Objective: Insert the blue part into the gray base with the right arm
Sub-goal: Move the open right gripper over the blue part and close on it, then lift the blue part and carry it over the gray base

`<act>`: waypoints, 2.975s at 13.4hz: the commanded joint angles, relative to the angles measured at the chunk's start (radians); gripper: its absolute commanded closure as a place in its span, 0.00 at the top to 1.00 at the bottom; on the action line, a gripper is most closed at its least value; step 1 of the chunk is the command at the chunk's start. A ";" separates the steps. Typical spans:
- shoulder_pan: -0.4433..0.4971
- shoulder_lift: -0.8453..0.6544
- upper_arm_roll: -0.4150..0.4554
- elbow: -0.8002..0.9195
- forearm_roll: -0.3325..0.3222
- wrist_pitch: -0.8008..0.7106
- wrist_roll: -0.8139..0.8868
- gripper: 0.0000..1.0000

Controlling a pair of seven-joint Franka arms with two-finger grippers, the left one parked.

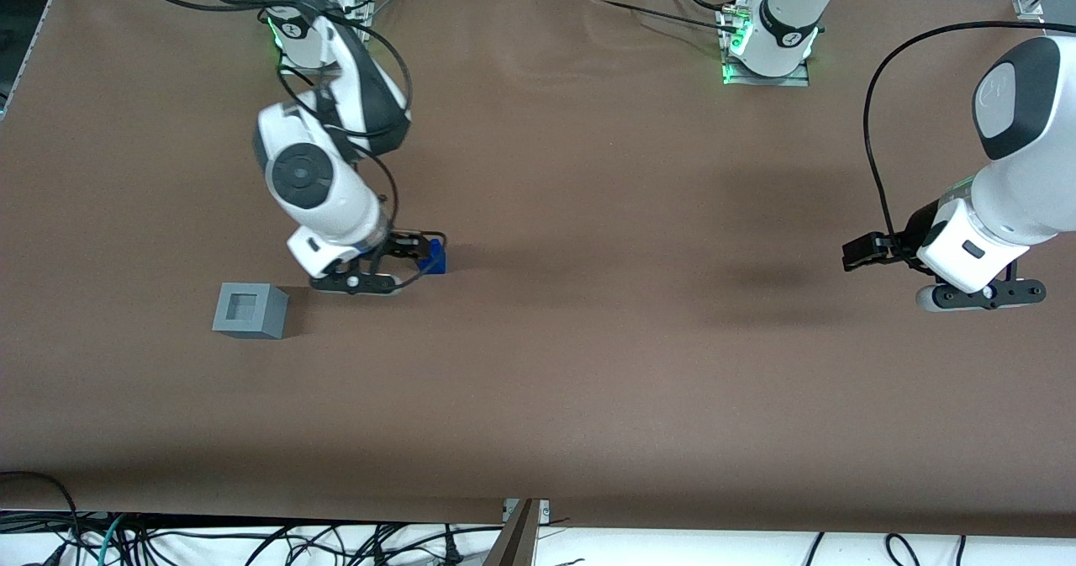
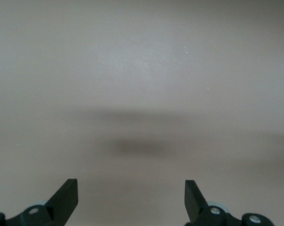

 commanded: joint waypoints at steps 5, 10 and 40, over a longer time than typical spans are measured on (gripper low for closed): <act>0.063 0.068 -0.013 -0.032 -0.047 0.066 0.045 0.99; 0.066 0.076 -0.012 -0.123 -0.065 0.188 0.045 0.99; -0.063 -0.059 -0.311 0.095 0.031 -0.160 -0.481 0.16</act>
